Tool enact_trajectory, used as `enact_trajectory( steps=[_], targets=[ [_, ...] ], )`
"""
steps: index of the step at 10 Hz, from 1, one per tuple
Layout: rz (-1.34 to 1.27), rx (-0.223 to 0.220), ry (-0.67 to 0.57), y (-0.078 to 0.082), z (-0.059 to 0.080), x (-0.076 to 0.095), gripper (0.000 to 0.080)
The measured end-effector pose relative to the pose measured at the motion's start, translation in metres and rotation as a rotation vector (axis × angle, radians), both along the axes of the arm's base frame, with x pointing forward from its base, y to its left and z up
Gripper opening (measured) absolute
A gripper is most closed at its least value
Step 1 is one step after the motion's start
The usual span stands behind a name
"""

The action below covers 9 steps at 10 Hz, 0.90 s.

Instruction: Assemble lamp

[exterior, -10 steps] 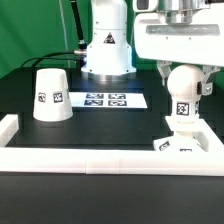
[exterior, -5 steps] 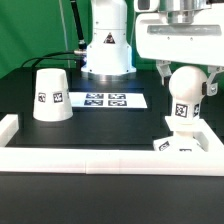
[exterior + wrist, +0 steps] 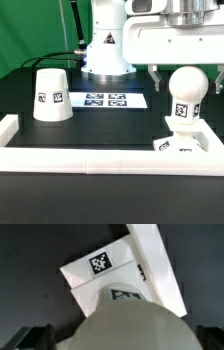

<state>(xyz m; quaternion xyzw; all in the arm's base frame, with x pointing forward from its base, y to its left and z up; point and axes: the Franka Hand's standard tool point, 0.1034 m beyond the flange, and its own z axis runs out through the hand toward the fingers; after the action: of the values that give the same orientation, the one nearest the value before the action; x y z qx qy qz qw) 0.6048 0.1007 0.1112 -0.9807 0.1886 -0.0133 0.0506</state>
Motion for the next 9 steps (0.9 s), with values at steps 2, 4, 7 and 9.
enact_trajectory(
  steps=[2, 4, 7, 9],
  targets=[
    [0.171, -0.037, -0.016, 0.0038, -0.0015, -0.0009, 0.0698],
    [0.455, -0.075, -0.037, 0.0009, -0.0022, 0.0010, 0.0698],
    [0.705, -0.104, -0.053, 0.0016, 0.0008, 0.0041, 0.0698],
    [0.835, -0.124, -0.062, 0.0039, 0.0032, 0.0066, 0.0698]
  ],
)
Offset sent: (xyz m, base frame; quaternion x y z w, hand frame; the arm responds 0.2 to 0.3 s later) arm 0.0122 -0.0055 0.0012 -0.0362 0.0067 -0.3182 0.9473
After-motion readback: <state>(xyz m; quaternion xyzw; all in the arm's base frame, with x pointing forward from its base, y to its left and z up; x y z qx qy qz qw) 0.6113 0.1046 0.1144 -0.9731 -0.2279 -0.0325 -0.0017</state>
